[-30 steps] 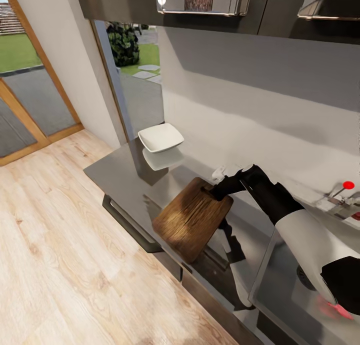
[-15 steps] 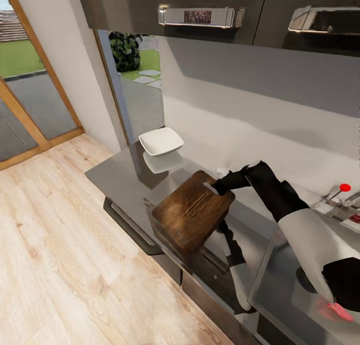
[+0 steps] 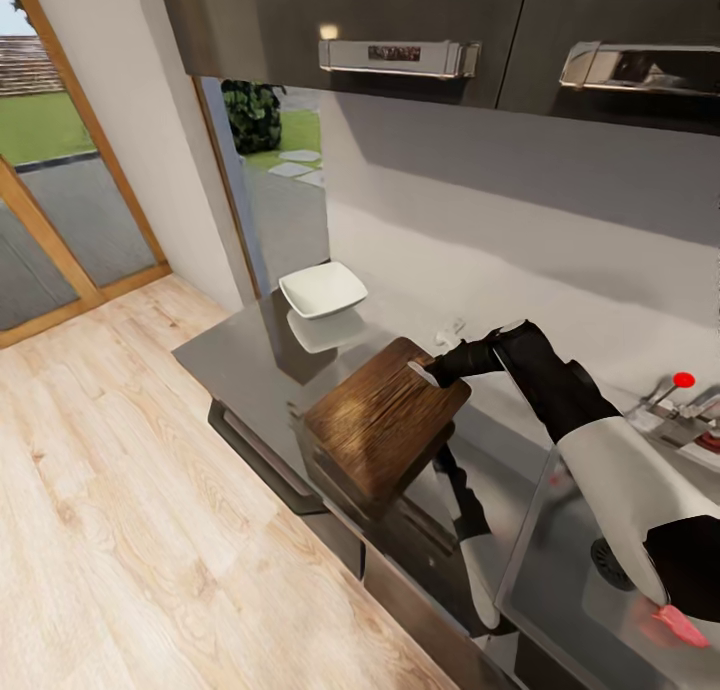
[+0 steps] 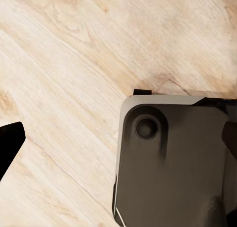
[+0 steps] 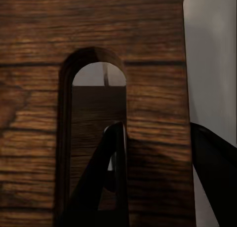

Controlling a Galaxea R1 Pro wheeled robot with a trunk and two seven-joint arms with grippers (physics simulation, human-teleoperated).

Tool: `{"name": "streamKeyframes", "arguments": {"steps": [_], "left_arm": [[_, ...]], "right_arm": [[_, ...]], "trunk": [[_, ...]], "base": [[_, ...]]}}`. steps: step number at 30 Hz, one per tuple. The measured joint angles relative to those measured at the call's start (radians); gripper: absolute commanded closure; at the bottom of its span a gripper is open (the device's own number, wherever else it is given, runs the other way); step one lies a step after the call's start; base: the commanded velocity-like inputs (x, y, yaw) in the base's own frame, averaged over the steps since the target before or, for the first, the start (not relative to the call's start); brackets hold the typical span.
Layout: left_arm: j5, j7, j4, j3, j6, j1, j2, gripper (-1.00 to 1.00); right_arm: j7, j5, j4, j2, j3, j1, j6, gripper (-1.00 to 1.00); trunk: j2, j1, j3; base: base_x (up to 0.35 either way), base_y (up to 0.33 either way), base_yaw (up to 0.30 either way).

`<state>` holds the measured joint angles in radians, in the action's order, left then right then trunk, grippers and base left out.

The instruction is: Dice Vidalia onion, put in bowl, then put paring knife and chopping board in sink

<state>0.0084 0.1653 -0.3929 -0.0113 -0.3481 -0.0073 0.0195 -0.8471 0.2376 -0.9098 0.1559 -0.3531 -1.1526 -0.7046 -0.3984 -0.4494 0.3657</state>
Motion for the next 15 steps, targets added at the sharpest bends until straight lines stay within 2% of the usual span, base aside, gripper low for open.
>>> {"name": "streamKeyframes", "arguments": {"steps": [15], "left_arm": [[0.0, 0.0, 0.0, 0.001, 0.0, 0.0, 0.0, -1.0]], "right_arm": [[0.001, 0.003, 0.0, -0.001, -0.003, 0.0, -0.003, 1.0]], "trunk": [[0.0, 0.0, -0.024]], "base": [[0.0, 0.0, 0.0]]}}
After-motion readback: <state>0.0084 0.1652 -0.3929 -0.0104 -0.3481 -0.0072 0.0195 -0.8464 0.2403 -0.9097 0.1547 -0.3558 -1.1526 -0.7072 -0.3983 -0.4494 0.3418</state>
